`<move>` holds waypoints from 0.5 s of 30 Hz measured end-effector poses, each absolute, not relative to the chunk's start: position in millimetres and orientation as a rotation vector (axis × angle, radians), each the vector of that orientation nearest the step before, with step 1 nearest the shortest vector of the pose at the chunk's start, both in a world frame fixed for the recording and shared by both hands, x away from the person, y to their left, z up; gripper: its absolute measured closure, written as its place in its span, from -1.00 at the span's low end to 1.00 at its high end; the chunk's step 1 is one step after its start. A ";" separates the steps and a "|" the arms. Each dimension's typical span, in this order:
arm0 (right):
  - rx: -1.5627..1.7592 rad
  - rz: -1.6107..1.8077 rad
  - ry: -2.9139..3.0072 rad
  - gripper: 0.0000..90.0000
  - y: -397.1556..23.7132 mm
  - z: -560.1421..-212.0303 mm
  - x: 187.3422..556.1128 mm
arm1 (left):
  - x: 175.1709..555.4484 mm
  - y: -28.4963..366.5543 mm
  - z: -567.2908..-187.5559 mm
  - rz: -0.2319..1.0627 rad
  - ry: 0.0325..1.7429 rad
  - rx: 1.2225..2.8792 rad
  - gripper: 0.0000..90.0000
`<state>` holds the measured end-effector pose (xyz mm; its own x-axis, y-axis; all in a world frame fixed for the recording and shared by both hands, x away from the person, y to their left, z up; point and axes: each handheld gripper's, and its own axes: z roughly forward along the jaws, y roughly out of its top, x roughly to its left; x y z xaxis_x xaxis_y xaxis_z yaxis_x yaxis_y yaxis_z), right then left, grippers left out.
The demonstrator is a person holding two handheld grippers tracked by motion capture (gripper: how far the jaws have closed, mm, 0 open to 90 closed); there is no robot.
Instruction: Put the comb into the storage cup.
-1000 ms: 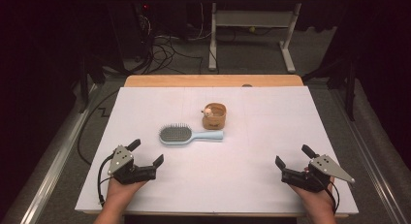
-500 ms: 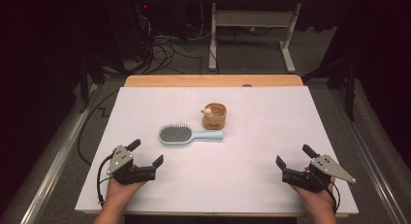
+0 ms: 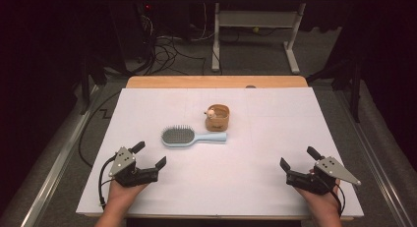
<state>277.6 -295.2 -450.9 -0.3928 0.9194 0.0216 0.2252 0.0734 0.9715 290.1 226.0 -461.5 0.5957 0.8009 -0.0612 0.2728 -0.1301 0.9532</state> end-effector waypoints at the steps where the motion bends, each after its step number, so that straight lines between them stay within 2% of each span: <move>1: 1.145 1.356 1.706 -0.99 -294.9 -451.1 277.7 | 290.2 226.1 -461.4 0.580 0.899 1.691 -0.84; 10: 1.144 1.362 1.697 -0.99 -296.2 -449.9 277.2 | 290.9 224.6 -462.1 0.590 0.900 1.705 -0.64; 15: 1.137 1.364 1.698 -0.99 -294.9 -449.6 276.7 | 291.3 226.4 -462.0 0.599 0.906 1.707 -0.46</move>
<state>276.7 -294.9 -449.6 -0.3949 0.9185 0.0191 0.2167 0.0729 0.9735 291.3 226.4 -462.0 0.5855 0.8095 -0.0439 0.2767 -0.1486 0.9494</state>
